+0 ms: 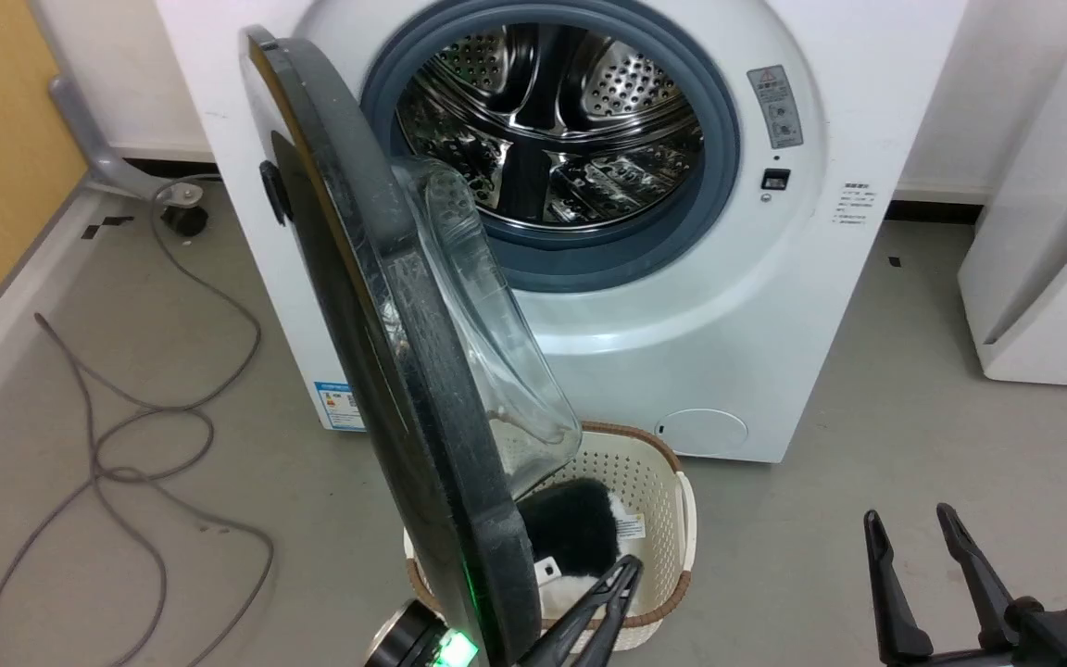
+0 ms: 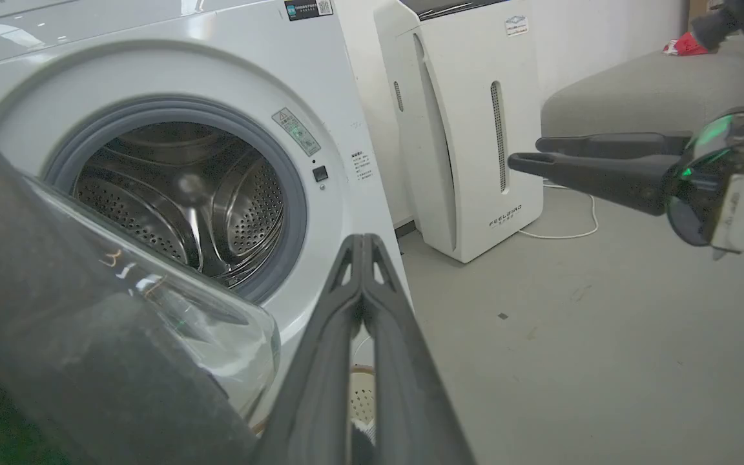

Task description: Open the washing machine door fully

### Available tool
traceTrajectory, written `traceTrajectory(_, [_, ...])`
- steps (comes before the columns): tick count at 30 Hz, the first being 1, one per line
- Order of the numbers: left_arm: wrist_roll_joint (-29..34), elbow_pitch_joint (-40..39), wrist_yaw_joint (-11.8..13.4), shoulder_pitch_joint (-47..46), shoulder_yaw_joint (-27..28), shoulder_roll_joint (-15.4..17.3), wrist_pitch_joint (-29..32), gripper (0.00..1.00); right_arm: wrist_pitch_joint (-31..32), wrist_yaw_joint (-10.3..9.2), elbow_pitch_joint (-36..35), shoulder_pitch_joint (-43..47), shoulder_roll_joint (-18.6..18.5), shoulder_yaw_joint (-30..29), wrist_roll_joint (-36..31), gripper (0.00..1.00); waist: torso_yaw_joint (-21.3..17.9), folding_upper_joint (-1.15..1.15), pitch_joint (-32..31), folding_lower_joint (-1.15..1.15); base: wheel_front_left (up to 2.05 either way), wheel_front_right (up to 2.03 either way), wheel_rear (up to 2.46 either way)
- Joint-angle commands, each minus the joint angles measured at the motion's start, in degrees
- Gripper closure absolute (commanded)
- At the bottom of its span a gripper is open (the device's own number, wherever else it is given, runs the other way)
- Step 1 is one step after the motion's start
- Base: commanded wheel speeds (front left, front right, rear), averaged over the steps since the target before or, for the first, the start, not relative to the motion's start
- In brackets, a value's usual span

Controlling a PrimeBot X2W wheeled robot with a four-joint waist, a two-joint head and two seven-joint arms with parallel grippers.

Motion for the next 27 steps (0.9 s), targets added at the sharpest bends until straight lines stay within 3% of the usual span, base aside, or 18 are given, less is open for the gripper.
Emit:
traceTrajectory(1, [-0.4, 0.5, 0.5, -0.6, 0.3, 0.1, -0.5, 1.00, -0.2, 0.02, 0.2, -0.2, 0.2, 0.0, -0.6, 0.00, 0.2, 0.00, 0.1, 0.00, 0.00, 0.00, 0.00])
traceTrajectory(13, [-2.5, 2.5, 3.2, 0.1, 2.6, 1.8, -0.7, 1.00, -0.2, 0.02, 1.7, 0.0, 0.2, 0.4, -0.8, 0.00, 4.6, 0.00, 0.0, 0.00, 0.00, 0.00, 0.00])
traceTrajectory(27, [-3.5, 0.4, 6.1, 3.3, 5.6, 6.2, -0.7, 1.00, -0.2, 0.02, 2.2, 0.1, 0.2, 0.3, -0.2, 0.00, 14.0, 0.00, 0.3, 0.00, 0.00, 0.00, 0.00])
